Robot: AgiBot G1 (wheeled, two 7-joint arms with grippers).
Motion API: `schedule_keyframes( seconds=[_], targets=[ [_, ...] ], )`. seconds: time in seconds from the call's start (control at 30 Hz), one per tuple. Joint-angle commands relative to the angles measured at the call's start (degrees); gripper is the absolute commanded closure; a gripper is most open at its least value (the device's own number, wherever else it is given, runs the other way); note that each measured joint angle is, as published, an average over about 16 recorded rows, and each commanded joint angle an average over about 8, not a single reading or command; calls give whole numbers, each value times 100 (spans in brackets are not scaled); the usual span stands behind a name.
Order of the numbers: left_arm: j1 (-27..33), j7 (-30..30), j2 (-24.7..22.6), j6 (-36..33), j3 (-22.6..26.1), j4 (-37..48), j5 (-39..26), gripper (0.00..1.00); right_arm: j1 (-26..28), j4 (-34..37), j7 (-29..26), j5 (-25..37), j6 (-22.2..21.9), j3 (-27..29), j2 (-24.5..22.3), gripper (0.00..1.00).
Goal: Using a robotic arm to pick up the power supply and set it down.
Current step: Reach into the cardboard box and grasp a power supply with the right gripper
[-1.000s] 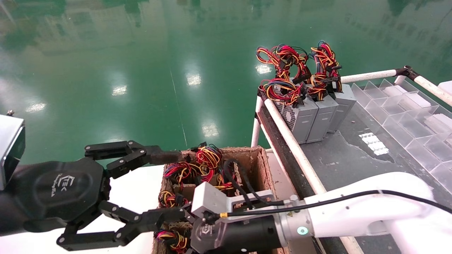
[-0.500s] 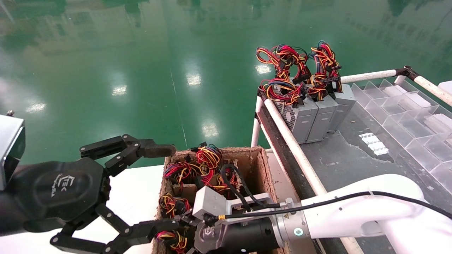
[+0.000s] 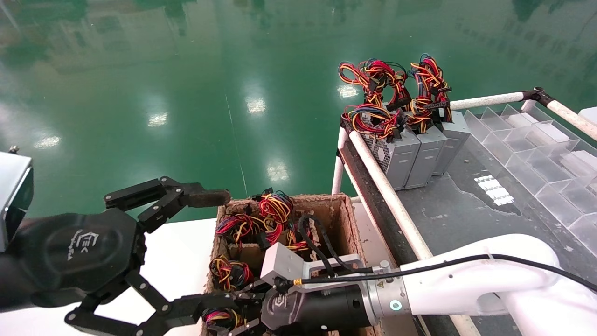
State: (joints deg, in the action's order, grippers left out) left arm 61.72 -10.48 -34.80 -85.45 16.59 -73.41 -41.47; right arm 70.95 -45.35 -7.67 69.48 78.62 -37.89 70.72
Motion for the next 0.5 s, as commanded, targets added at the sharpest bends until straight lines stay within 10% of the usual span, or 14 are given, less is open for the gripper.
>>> schedule_keyframes(
  seconds=[0.03,0.5],
  targets=[
    [0,0,0,0,1,0,0,0,4,28,17,0,-7,3,8,100],
    [1,3,2,2,5,0,4,0,-63,97,63,-172,1,117,-58,100]
  ],
)
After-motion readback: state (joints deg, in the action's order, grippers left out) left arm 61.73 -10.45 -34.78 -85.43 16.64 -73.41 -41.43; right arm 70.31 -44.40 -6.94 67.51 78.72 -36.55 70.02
